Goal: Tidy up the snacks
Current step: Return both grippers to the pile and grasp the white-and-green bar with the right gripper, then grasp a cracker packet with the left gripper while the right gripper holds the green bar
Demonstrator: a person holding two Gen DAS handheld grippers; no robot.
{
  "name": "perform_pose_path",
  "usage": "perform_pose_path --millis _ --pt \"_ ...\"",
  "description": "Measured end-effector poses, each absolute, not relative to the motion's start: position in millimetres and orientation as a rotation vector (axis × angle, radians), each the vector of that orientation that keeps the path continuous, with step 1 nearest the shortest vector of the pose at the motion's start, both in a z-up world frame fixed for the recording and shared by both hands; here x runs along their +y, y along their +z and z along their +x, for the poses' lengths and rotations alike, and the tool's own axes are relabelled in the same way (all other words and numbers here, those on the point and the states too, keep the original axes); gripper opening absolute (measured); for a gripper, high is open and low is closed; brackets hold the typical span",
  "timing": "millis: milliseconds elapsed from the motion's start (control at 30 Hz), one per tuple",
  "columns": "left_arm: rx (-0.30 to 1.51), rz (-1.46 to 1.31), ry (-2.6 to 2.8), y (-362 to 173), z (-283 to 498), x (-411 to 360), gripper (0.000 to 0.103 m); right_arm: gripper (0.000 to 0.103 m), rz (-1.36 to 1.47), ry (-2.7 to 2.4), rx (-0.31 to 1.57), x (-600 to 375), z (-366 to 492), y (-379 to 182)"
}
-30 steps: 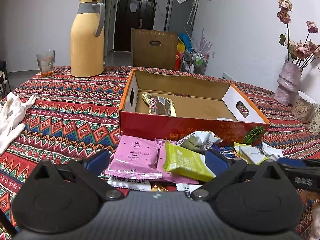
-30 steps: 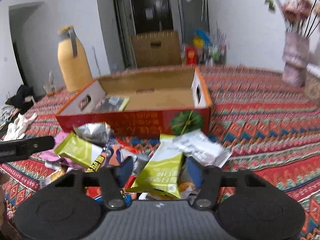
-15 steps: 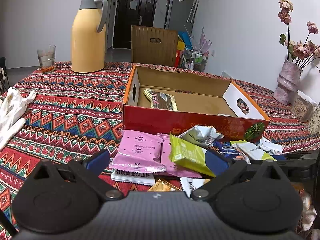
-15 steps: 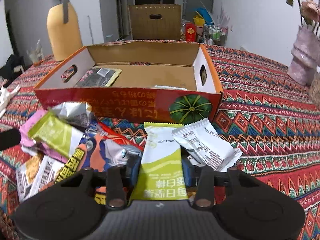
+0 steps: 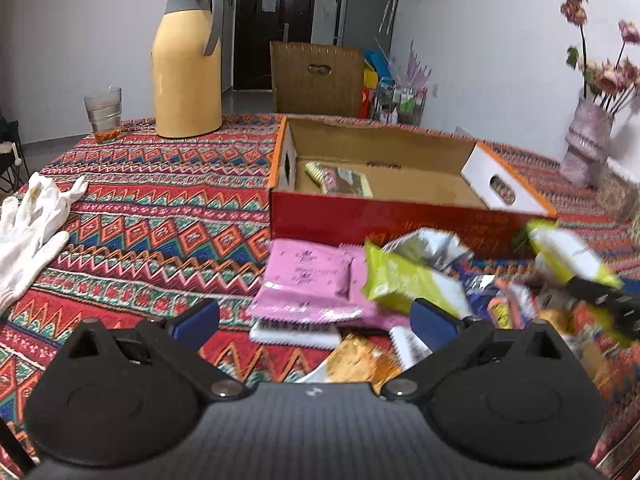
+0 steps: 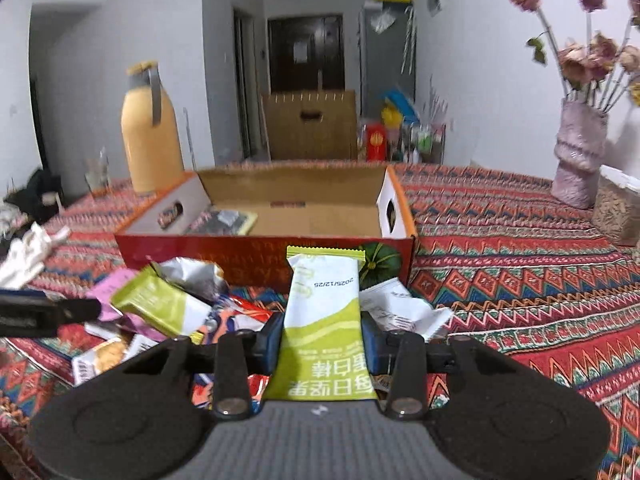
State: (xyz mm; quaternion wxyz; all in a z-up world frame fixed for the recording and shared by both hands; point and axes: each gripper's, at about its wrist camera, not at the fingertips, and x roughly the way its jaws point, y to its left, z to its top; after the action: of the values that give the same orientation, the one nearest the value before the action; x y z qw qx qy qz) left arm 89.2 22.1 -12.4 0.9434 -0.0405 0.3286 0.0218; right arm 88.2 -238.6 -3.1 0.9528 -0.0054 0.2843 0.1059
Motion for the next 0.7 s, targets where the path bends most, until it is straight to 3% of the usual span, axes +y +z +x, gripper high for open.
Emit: perform_pose_path --millis 633,700 --pt "0.791 0.117 -0.06 -48 89 6 0.103 0.038 0.08 0.183 0.526 -262 50 -17" --pt "0.8 0.117 -0.064 -51 92 5 0.096 0.038 0.084 0.18 0.53 -264 50 -19"
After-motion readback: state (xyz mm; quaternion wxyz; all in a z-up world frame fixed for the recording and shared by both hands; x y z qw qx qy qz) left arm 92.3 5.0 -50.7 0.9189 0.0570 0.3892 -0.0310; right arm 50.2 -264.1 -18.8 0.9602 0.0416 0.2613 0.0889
